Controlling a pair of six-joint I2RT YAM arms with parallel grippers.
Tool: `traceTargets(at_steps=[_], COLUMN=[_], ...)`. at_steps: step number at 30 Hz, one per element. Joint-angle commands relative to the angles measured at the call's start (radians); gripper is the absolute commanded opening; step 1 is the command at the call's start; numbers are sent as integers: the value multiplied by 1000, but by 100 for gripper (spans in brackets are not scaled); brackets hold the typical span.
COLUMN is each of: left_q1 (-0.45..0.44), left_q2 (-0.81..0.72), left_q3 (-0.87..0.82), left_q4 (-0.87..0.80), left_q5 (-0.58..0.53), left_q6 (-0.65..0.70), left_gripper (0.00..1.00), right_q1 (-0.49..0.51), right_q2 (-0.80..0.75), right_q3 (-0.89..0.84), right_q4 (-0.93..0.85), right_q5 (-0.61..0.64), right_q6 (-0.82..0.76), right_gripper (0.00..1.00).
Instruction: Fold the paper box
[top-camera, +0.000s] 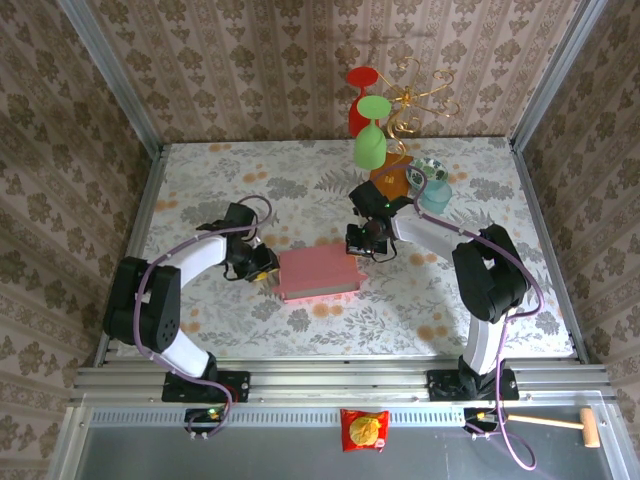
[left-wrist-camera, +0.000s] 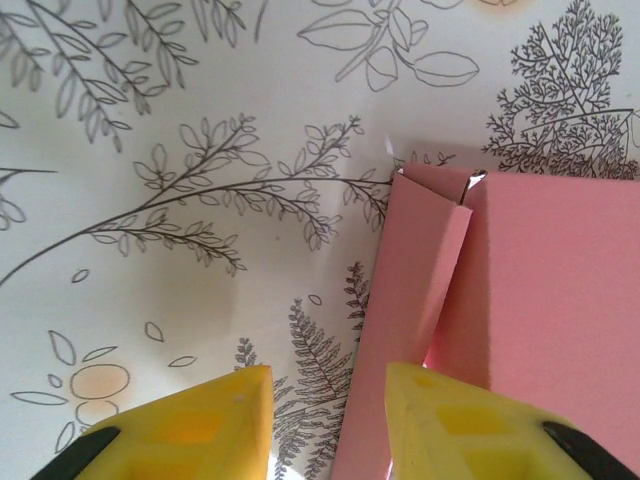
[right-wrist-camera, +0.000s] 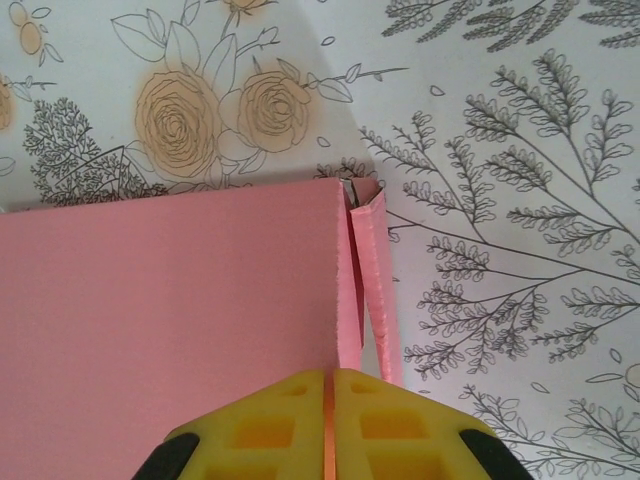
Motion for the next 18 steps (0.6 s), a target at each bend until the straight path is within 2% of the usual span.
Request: traceTargets(at_steps=[1,7,10,12,18], left_q1=[-17,-14,-12,-20,-52], left_q2=[-54,-231,-253,-212,-133], left_q3=[-12,-19,-38,-37,-32], left_q4=[23,-67,-10,10,-15], left_q5=[-4,-110,-27,73,123], left_q6=[-22,-125,-151,-152,-116], left_gripper=[35,38,43,44,46], right_q1=[1,5,7,9,13], right_q2=[-44,-48,-46,-42,-34], right_q3=[-25,-39,-42,-44,-45], right_q4=[-34,-27,-27,-27,-25], right_q5=[25,34,35,35,39], right_q6=[-32,-47,-49,-49,-48], right_gripper=[9,8,8,8,8])
